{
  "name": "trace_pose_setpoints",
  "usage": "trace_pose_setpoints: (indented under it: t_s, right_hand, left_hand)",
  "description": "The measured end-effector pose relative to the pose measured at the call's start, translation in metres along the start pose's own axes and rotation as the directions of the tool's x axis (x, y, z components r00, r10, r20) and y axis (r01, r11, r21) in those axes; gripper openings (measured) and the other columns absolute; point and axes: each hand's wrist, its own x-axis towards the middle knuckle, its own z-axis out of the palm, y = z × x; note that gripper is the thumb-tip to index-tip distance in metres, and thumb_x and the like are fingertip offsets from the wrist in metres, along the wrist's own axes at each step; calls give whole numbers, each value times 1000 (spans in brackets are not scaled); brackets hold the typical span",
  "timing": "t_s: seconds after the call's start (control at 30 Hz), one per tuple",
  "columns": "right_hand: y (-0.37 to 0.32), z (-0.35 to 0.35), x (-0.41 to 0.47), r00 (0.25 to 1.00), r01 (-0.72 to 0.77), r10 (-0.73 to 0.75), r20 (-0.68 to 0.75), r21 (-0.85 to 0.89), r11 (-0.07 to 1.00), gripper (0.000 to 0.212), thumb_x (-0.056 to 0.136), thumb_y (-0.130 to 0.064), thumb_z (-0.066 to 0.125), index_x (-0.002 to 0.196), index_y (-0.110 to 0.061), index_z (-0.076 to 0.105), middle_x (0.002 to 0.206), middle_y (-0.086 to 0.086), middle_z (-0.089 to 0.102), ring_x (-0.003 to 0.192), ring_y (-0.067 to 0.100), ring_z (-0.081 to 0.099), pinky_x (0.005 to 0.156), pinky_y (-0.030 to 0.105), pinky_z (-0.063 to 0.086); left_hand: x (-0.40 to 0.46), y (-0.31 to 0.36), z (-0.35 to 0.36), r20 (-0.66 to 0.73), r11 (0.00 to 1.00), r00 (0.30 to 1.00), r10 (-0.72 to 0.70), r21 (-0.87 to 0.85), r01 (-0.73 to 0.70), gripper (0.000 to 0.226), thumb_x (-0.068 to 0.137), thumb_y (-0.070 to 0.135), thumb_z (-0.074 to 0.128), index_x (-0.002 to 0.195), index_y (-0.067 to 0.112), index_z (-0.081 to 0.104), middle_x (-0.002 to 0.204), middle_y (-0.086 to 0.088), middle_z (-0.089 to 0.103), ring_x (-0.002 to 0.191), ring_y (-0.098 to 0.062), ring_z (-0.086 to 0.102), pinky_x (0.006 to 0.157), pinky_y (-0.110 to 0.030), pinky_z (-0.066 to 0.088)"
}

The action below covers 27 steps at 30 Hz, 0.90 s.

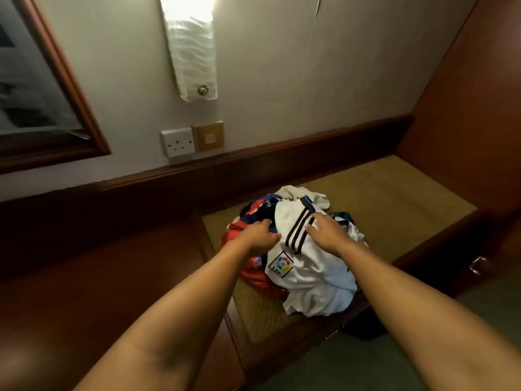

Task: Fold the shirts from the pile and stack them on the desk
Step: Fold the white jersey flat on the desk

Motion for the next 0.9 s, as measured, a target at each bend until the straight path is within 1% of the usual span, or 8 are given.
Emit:
trace_pose_setpoints:
  t_s: [0.13,0.27,0.37,0.5,0.63,0.73,0.8,0.9]
  right_hand:
    - [30,0,18,997,-66,69,-34,79,995,53,98,-29,49,145,-8,36,148,17,38,136,33,36,111,41,31]
    - [56,7,40,995,-99,99,5,190,977,51,98,-28,50,144,-9,37,147,16,40,135,32,37,110,41,34]
    - [71,14,56,991,-133,135,11,270,954,51,96,-32,55,141,-12,42,143,15,44,132,32,41,107,40,37]
    - [87,22,66,997,19,8,-78,334,942,27,91,-26,62,114,-13,57,116,10,59,110,27,56,91,36,46]
    - [107,13,88,992,107,-61,-112,465,879,20,92,-27,61,108,-13,62,108,4,59,97,16,57,86,32,47]
    - [123,7,119,991,110,-61,-116,483,869,26,97,-19,53,119,-9,61,123,10,53,107,21,55,92,29,43]
    - [131,7,142,995,94,-96,-17,412,906,36,97,-12,50,132,-7,52,138,11,44,125,25,45,104,31,37]
    - [138,11,167,982,57,-94,164,217,974,51,93,-15,53,143,-13,42,146,13,40,134,32,37,109,46,34]
  left_hand:
    - [29,18,18,1,997,1000,-4,-71,4,64,94,43,51,145,11,29,144,-16,41,128,-33,45,104,-39,40]
    - [61,32,36,-63,971,994,-93,-227,77,79,91,40,59,151,9,17,146,-17,40,130,-33,44,103,-37,38]
    - [79,40,53,-100,958,979,-178,-244,149,72,89,34,64,145,7,29,138,-16,48,124,-33,48,97,-36,41]
    - [92,43,67,-228,949,951,-209,-281,141,22,93,23,53,104,5,61,104,-16,65,99,-34,59,77,-35,43]
    - [91,30,71,-376,942,897,-232,-316,111,27,99,20,47,81,6,62,85,-10,59,85,-29,56,64,-31,28]
    - [89,31,68,-507,949,809,-297,-253,190,22,97,15,49,106,6,67,106,-10,54,104,-25,51,80,-21,31]
    - [90,41,69,-568,941,755,-329,-264,212,30,95,21,50,122,12,61,119,-10,52,112,-23,47,90,-26,33]
    - [99,62,70,-478,954,826,-299,-119,276,41,92,46,52,125,23,57,121,-1,52,114,-22,44,92,-34,36]
